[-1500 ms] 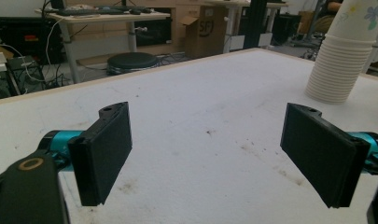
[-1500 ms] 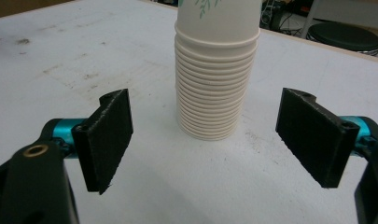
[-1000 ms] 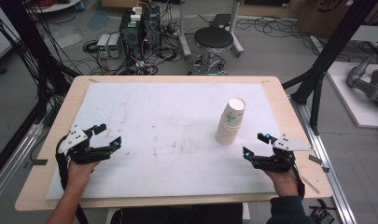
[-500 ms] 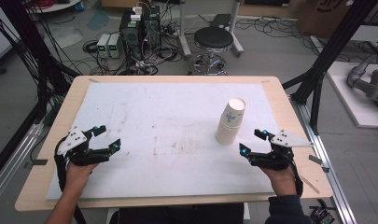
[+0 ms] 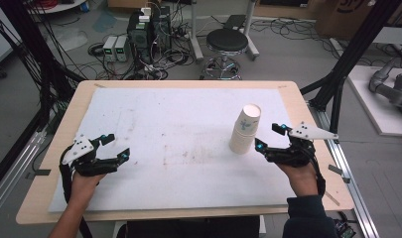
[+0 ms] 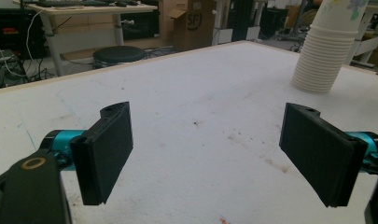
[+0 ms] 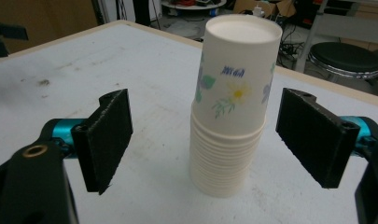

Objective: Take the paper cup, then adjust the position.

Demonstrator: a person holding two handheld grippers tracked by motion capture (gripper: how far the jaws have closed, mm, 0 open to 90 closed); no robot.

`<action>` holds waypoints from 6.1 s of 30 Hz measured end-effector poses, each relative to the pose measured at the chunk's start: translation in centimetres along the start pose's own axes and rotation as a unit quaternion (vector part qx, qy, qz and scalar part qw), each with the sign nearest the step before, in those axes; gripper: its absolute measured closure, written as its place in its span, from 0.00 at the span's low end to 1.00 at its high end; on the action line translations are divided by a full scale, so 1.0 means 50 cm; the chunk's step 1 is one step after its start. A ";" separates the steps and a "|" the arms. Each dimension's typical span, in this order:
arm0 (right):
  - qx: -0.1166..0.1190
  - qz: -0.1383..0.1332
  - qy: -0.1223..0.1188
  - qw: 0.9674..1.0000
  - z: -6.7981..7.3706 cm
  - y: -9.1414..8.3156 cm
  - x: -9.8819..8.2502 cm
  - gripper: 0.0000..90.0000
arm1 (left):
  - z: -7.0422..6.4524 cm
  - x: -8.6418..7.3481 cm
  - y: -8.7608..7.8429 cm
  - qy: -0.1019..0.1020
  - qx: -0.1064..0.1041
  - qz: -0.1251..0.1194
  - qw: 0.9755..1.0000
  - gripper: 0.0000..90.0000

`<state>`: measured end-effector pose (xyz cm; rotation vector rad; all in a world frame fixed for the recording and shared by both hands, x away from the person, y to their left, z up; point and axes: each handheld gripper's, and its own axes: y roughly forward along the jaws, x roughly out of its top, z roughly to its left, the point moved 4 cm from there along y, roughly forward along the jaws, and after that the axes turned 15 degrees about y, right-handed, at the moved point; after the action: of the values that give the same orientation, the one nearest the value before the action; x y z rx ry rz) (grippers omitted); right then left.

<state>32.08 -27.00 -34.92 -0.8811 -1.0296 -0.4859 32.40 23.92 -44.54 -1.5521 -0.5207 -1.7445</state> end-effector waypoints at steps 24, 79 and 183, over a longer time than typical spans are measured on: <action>-0.011 0.077 0.006 0.997 -0.027 0.131 0.092 0.27 | -0.001 -0.005 0.001 -0.002 -0.006 0.003 1.000 0.20; 0.070 -0.016 -0.041 0.997 0.060 -0.035 0.154 0.43 | -0.019 0.007 0.012 -0.001 -0.039 -0.011 0.999 0.22; 0.248 0.103 -0.085 0.960 0.257 0.212 0.001 0.25 | -0.226 0.128 0.209 0.106 -0.291 -0.027 0.950 0.39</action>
<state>32.85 -10.41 -36.14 -0.5749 -1.1349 0.0317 32.53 7.41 -42.23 -1.7080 0.0781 -2.2038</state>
